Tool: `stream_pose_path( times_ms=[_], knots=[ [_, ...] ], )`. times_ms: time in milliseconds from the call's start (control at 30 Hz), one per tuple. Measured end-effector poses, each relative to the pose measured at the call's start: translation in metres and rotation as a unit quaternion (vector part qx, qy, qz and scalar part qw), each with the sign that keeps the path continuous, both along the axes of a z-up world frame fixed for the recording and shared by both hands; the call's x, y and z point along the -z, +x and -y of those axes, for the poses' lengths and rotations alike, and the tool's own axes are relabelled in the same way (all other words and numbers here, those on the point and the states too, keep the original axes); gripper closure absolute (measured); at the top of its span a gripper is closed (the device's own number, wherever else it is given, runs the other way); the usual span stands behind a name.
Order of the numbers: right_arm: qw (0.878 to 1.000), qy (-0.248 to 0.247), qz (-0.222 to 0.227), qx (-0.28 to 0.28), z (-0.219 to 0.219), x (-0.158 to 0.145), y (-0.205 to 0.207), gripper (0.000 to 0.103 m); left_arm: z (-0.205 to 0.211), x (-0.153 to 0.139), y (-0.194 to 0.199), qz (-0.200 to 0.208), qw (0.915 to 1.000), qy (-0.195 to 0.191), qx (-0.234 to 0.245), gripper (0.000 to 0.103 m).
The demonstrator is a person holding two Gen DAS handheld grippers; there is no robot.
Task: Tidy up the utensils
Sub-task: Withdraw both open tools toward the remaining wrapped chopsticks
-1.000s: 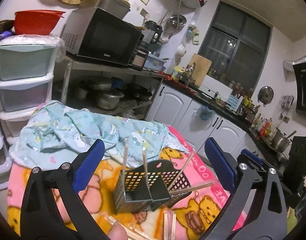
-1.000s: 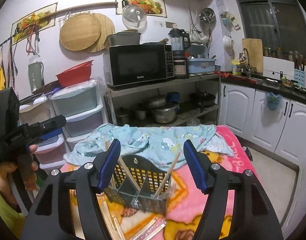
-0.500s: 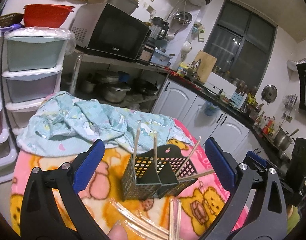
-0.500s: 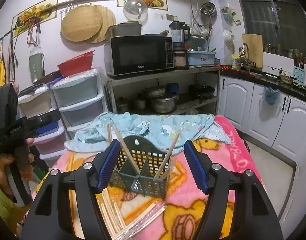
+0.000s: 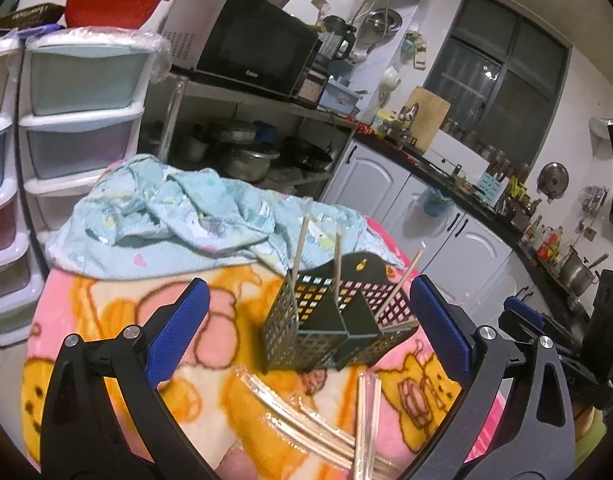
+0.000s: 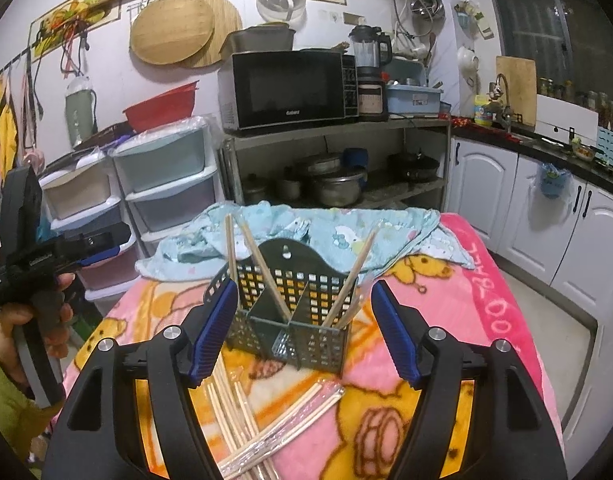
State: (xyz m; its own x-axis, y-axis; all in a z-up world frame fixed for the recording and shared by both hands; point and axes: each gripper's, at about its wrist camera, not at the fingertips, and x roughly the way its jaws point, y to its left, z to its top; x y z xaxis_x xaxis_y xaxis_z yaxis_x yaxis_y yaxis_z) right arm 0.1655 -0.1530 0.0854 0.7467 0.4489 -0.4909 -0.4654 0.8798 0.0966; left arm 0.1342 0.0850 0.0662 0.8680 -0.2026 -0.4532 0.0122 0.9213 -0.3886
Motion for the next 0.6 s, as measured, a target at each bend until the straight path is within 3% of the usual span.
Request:
stream_pose_path(
  times_ms=[600],
  knots=[
    [0.998, -0.041, -0.05, -0.007, -0.007, 0.045, -0.002, 0.034, 0.0, 0.049, 0.002, -0.073, 0.9973, 0.005, -0.006, 0.011]
  ],
)
